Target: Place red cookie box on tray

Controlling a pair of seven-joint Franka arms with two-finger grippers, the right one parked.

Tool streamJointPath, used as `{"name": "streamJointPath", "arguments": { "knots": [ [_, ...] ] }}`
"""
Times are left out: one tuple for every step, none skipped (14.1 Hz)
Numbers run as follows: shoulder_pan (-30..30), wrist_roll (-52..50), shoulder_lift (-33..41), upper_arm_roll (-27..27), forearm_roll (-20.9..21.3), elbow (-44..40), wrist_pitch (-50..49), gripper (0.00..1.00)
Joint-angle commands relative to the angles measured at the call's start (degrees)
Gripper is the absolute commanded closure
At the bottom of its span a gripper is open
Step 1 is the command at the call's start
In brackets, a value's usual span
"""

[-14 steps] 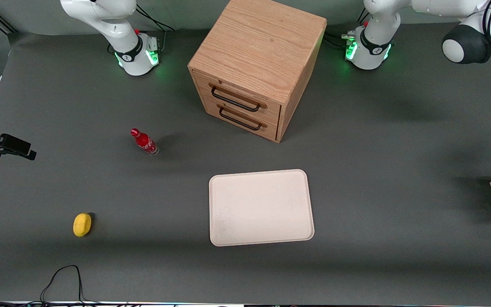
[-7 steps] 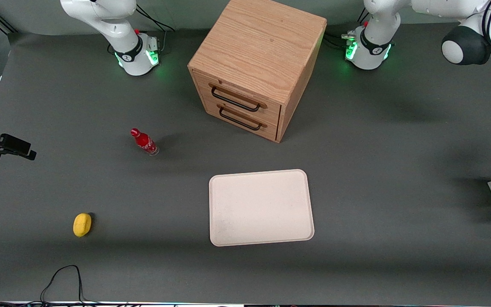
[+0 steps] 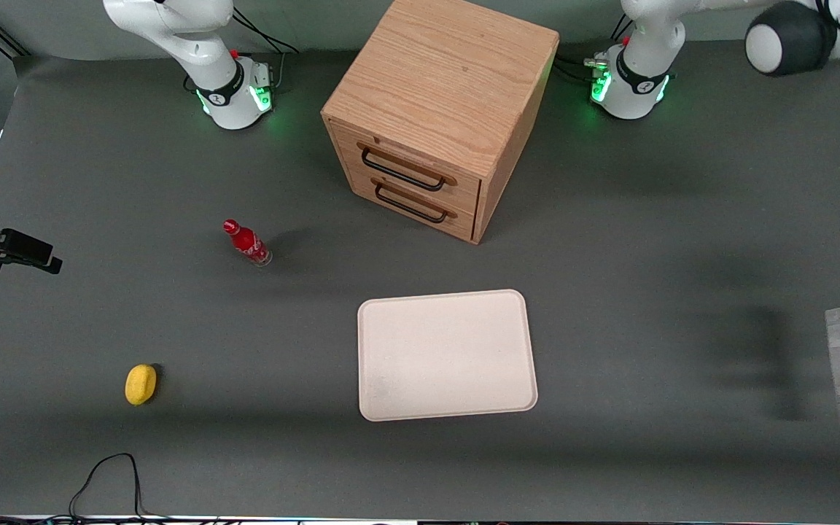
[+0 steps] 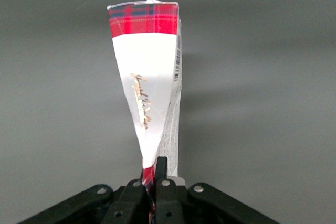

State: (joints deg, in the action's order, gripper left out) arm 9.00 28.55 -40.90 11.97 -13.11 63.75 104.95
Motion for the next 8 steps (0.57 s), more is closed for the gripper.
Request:
{"name": "streamJointPath", "arguments": {
  "knots": [
    [-1.35,-11.18,6.79,-8.95,3.07,6.47,0.0,1.0],
    [-3.61,-18.03,7.23,-11.85,7.26,6.47,0.34,1.0],
    [-6.16,-25.32,7.59,-13.62,11.13,6.47,0.52,1.0],
    [-8.54,-32.35,7.42,-15.38,13.7,6.47,0.7,1.0],
    [-10.04,-37.73,7.07,-17.05,14.42,6.47,1.13,1.0],
    [-11.01,-41.52,6.45,-18.98,14.51,6.47,1.75,1.0],
    [-12.06,-44.34,5.49,-20.57,14.51,6.47,3.32,1.0],
    [-14.77,-47.77,4.18,-21.02,15.21,6.47,5.08,1.0]
  ]
}}
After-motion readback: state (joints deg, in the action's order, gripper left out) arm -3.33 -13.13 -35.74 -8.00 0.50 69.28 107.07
